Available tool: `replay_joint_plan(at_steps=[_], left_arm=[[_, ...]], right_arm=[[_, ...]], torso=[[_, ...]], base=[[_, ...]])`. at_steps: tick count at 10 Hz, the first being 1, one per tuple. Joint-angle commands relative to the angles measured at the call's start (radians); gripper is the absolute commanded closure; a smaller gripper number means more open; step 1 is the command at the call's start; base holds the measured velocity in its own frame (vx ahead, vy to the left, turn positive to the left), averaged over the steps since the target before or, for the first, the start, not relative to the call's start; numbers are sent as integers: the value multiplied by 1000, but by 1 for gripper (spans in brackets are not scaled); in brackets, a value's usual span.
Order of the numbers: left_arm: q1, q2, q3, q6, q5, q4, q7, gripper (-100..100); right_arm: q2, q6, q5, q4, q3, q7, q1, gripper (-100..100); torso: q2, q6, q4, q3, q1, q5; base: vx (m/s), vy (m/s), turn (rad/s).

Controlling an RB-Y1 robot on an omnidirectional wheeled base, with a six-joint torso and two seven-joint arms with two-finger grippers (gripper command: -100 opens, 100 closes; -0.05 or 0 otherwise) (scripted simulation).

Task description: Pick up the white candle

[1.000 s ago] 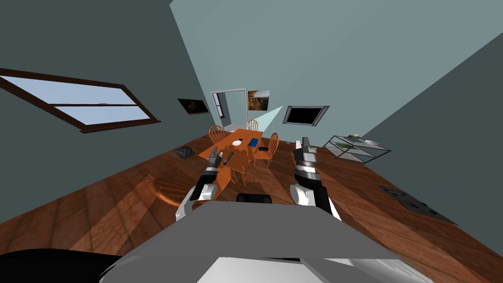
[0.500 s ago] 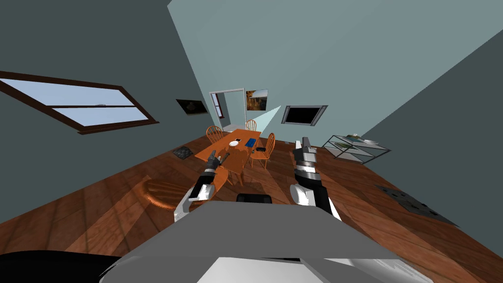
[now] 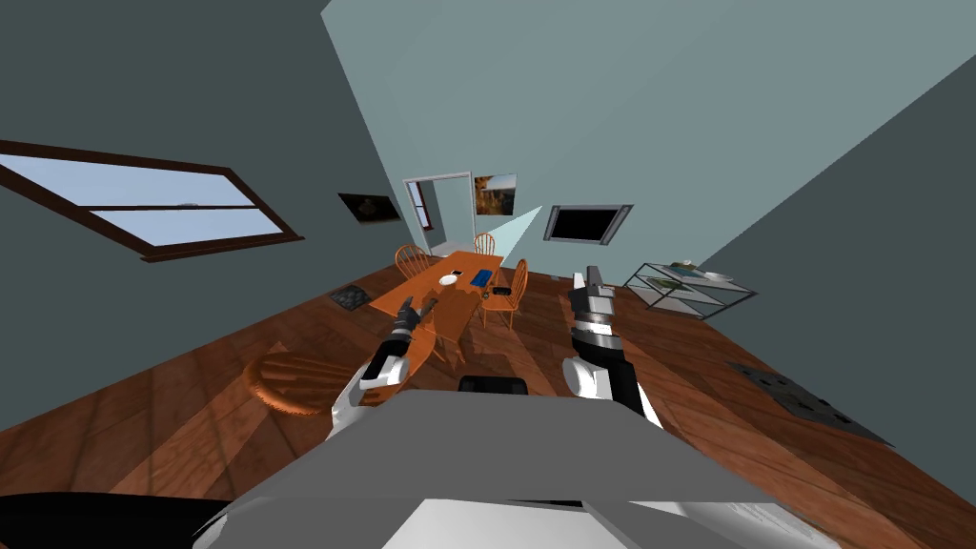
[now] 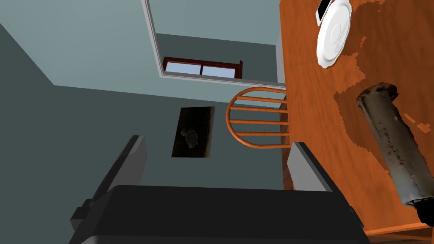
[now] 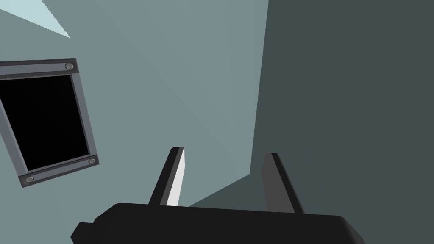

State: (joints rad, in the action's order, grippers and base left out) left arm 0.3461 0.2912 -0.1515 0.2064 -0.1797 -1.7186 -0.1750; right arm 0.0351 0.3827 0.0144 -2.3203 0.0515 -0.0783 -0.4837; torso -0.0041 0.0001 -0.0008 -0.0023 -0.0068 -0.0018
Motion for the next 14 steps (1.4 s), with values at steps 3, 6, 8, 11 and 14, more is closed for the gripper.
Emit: replay_joint_plan(at_steps=[3,6,8,11,14], left_arm=[[-17,20,-34,-33,-15,83,-23,-100],[-44,54,-86,-87,-35,168,-51,-100],[-57,70,-113,-116,-43,219,-64,-100],[-71,88,-142,-146,-51,284,-76,-100],[-85,105,-171,-177,-58,342,-88,-100]], right_arm=[[0,0,0,0,0,0,0,0],[0,0,0,0,0,0,0,0],[0,0,0,0,0,0,0,0],[0,0,0,0,0,0,0,0],[0,0,0,0,0,0,0,0]], torso=[[0,0,0,0,1,0],[-1,0,0,-1,1,0],[-1,0,-1,-1,1,0],[-1,0,0,-1,1,0],[-1,0,0,-1,3,1]], base=[[55,-88,1],[85,-109,-4],[84,-95,-1],[77,-90,-2],[73,-56,-3]])
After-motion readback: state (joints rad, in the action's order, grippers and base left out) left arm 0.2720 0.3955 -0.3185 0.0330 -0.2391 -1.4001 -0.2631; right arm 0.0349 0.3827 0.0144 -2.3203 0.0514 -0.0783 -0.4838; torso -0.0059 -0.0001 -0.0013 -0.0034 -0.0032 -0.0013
